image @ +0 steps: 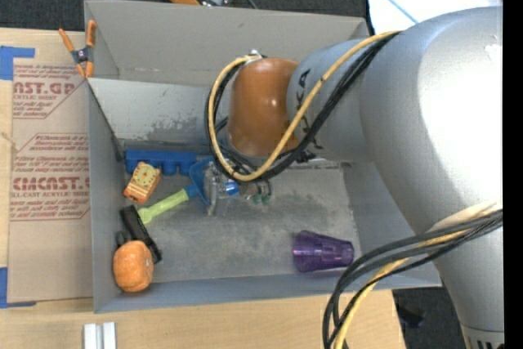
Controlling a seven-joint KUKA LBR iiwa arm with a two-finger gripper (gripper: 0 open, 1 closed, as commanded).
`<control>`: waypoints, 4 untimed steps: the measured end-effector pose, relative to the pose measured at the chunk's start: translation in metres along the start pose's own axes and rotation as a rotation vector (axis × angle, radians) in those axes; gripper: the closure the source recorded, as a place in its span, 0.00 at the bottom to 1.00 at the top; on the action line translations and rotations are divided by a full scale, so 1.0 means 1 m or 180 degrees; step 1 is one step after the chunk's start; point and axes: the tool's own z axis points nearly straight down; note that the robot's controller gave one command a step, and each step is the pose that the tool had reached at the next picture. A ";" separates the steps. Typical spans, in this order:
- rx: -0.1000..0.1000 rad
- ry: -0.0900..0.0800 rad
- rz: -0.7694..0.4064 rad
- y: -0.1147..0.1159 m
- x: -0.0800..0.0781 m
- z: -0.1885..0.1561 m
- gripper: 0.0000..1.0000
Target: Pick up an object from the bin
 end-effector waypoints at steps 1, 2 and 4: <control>0.0000 0.0000 0.0000 0.000 0.000 0.000 1.00; 0.0000 0.0000 0.0000 0.000 0.000 0.000 1.00; 0.0000 0.0000 0.0000 0.000 0.000 0.000 1.00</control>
Offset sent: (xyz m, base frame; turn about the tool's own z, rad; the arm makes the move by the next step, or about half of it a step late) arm 0.0000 0.0000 0.0000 0.0000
